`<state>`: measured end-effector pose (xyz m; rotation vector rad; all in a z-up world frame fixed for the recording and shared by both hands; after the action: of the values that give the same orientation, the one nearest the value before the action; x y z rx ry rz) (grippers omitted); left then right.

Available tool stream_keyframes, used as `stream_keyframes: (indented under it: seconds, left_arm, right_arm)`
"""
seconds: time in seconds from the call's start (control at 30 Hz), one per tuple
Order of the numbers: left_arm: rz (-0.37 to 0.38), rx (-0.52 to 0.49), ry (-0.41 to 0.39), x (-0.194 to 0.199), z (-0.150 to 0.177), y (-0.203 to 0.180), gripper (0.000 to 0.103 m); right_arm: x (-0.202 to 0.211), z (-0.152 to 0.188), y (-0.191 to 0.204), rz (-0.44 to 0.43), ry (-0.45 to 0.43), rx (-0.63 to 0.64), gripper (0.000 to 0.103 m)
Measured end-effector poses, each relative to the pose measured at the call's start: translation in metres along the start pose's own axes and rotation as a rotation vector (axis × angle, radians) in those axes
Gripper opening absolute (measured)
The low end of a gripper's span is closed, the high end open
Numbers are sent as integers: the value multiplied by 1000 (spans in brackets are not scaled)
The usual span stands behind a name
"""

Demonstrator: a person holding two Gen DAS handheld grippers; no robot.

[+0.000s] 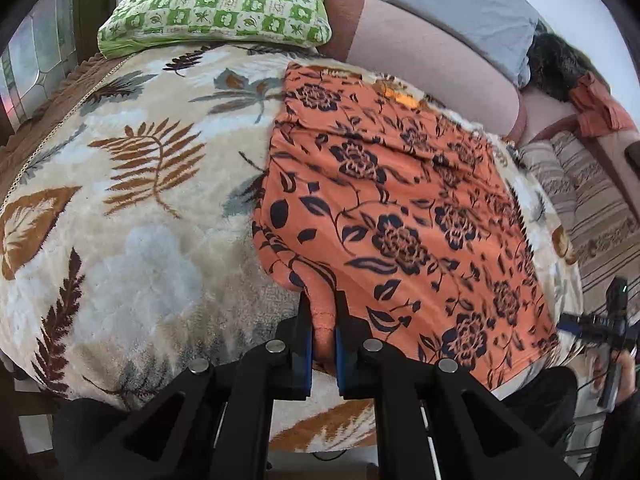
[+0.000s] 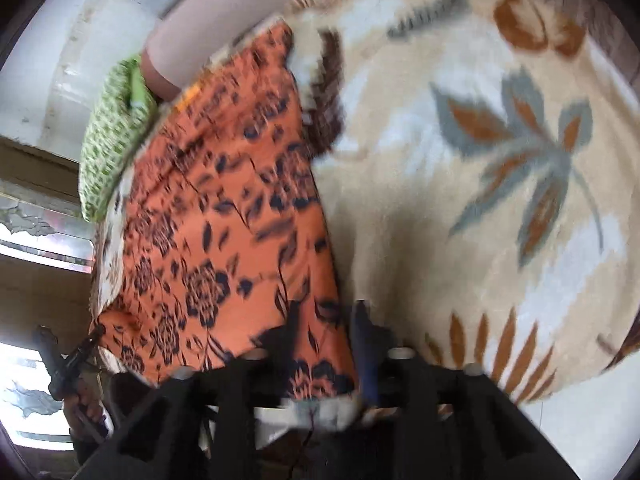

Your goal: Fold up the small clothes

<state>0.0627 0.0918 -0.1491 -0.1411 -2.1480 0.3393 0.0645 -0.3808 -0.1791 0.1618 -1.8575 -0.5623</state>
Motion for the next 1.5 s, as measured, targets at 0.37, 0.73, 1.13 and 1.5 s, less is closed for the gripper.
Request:
stream_keyframes:
  seconds: [0.37,0.73,1.13,1.5]
  left_arm:
    - [14,3,-23,2,-11,-3,8]
    - [-4,-2,-18,-4,-12,1,8]
    - [48,-41,-69,0,-91,-7,8]
    - [-94,42,-49,-164,-285,23,67]
  right_arm:
    - [-13,-10,12,-39,-18,87,69]
    - [-38,19,-10,-171,125,-26,8]
    - [15,-62,40,-496,-78,-118,6]
    - [-75,-298,93,-361,-246,-198,19]
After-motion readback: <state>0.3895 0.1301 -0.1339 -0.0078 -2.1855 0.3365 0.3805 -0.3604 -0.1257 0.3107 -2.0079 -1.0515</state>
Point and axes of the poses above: each gripper's, at about its wrist camera, not at the fingertips, and x roughly against the way its jaws point, y to its left, z to its underside, the point moved 6 cm from there along -x, roughly the way its jaws point, and after that the axes turned 5 degrees about -y, right-handed, at the moved point
